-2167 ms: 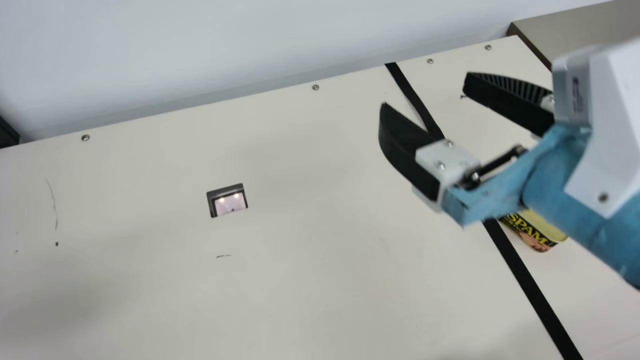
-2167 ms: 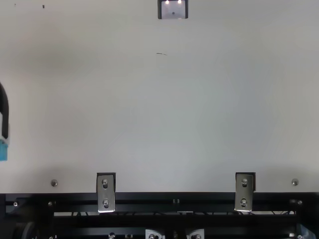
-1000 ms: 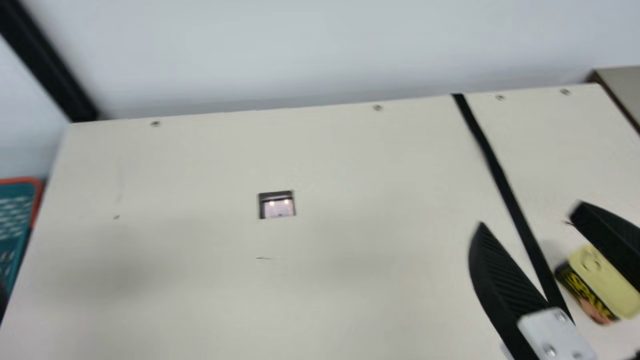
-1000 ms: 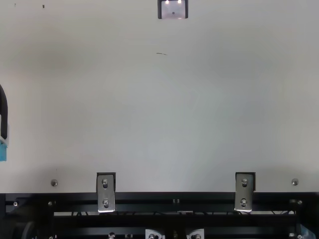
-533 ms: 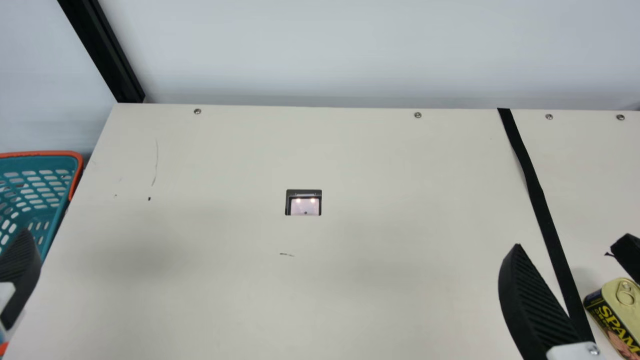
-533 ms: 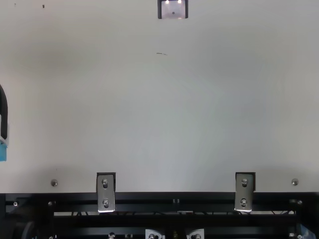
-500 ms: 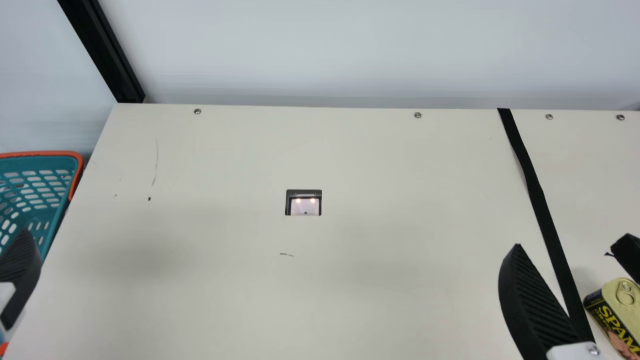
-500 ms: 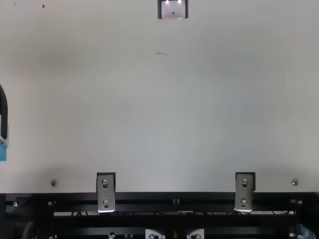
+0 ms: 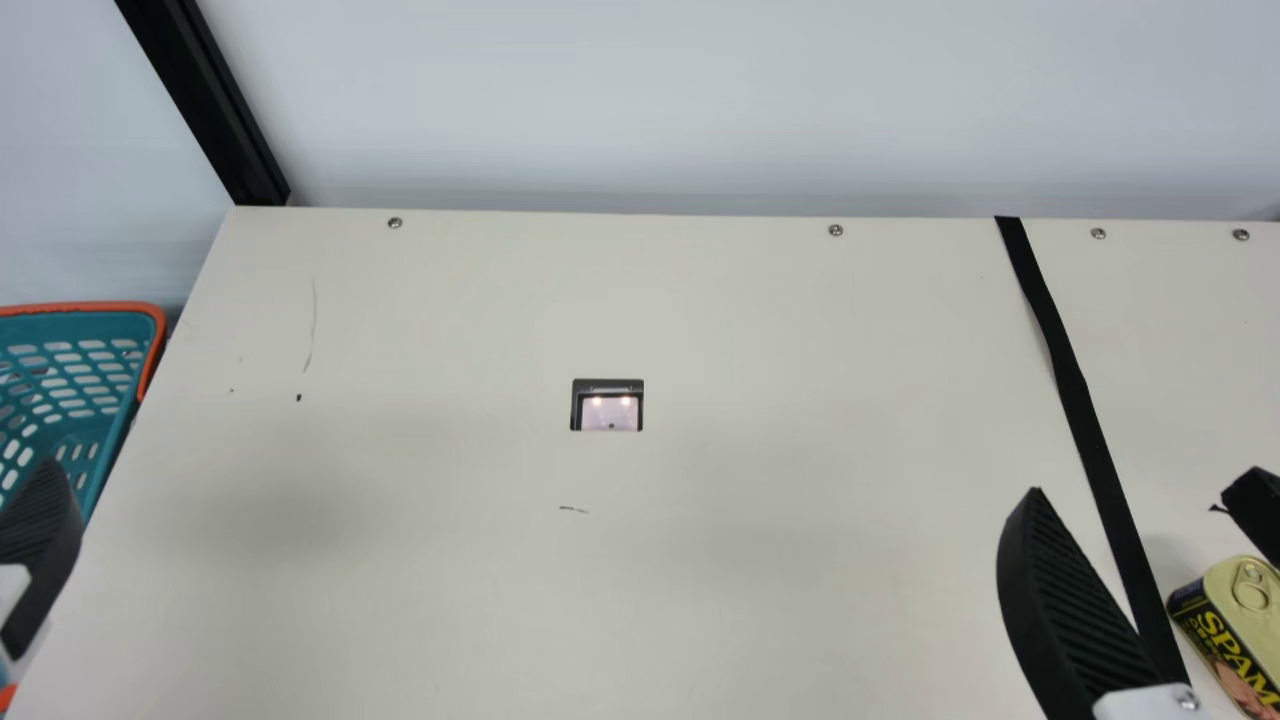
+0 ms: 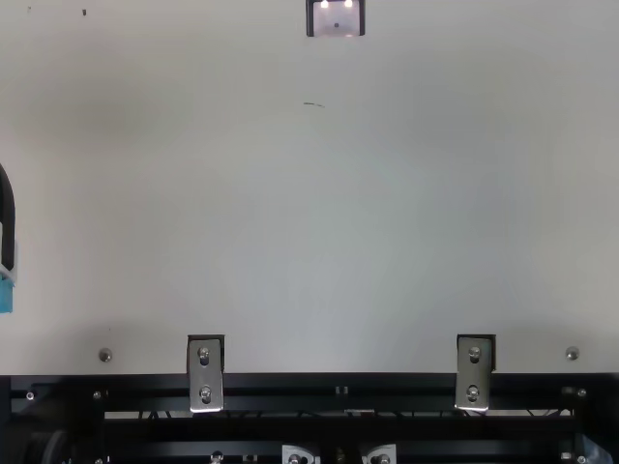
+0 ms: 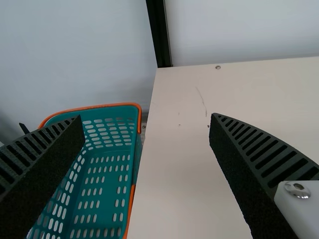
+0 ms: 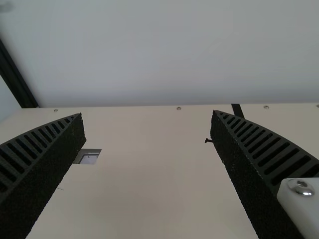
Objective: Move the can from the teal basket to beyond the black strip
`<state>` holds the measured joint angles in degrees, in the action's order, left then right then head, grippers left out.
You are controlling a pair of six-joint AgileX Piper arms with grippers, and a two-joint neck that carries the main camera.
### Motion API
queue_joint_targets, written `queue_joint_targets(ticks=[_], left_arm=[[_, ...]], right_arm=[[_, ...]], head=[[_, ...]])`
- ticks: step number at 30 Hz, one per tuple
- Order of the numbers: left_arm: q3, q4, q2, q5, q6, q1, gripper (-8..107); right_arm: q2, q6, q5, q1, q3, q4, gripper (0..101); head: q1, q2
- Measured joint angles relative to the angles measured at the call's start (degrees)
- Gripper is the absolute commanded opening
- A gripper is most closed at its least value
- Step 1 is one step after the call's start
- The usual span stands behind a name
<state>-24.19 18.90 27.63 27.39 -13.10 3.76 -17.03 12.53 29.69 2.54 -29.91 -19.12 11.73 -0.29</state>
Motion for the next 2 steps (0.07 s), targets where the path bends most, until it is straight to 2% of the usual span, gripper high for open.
queue_joint_targets(ticks=[2], left_arm=[[0.0,0.0,0.0,0.0,0.0,0.0,90]], right_arm=[[0.0,0.0,0.0,0.0,0.0,0.0,101]], head=[[0.0,0.0]])
